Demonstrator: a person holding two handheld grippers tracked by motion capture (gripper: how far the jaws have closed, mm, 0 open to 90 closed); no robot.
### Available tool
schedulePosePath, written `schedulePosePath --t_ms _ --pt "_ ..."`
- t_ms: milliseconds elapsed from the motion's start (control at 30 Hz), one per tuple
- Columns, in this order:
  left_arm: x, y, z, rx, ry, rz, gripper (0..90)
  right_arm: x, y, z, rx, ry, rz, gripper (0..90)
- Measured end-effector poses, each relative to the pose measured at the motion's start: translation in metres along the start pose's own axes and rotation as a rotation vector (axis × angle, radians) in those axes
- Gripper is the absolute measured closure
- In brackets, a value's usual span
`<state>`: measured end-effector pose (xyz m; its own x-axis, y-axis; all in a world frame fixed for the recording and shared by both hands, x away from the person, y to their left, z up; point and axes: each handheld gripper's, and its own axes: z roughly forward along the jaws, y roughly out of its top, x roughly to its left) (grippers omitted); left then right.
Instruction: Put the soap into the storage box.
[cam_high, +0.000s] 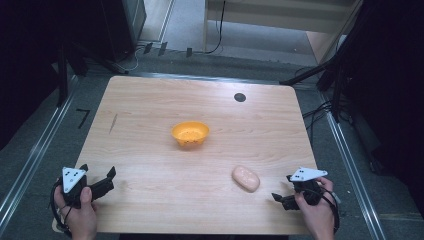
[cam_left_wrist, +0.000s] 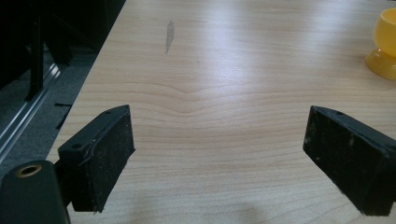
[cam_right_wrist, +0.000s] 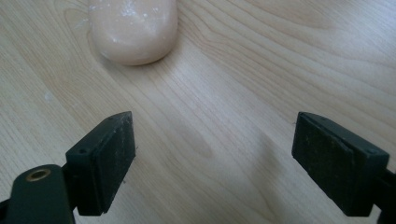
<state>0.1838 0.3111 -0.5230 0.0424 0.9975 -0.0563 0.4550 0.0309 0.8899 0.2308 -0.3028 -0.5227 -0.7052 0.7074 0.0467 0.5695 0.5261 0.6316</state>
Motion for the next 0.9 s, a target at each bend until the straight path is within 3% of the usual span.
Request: schedulePosePath --t_ms 300,567,700,900 --pt "-0.001 0.0 0.0 0.002 0.006 0.008 9.0 0.006 0.02 0.005 0.088 0.018 -0.066 14.4" --pt "-0.003 0.0 0.001 0.002 0.017 0.023 9.0 0.009 0.032 0.01 0.126 0.035 -0.084 14.4" --pt "-0.003 0.0 0.001 0.0 0.003 0.014 9.0 0.011 0.037 0.012 0.137 0.043 -0.089 14.4" --pt "-0.004 0.0 0.001 -0.005 -0.005 0.032 9.0 0.017 0.046 0.018 0.16 0.053 -0.11 14.6"
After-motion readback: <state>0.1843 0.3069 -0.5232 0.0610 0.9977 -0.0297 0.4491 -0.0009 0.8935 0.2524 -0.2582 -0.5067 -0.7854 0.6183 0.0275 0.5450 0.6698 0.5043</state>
